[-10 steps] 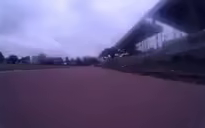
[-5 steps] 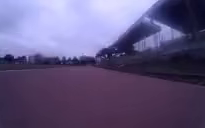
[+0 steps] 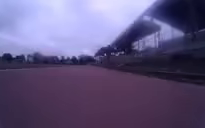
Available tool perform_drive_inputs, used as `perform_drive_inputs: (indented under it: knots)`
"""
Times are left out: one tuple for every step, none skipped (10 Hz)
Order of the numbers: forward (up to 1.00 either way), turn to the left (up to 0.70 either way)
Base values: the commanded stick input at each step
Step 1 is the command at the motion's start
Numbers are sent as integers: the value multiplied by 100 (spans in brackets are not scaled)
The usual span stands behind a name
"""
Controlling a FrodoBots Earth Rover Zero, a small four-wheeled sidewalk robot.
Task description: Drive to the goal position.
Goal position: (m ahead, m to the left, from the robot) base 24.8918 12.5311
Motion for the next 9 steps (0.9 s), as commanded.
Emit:
perform_drive_inputs:
  knots:
    - [70,14]
    - [70,14]
    - [70,14]
    - [70,14]
    - [70,13]
    - [70,3]
    - [70,0]
    - [70,0]
    - [70,-14]
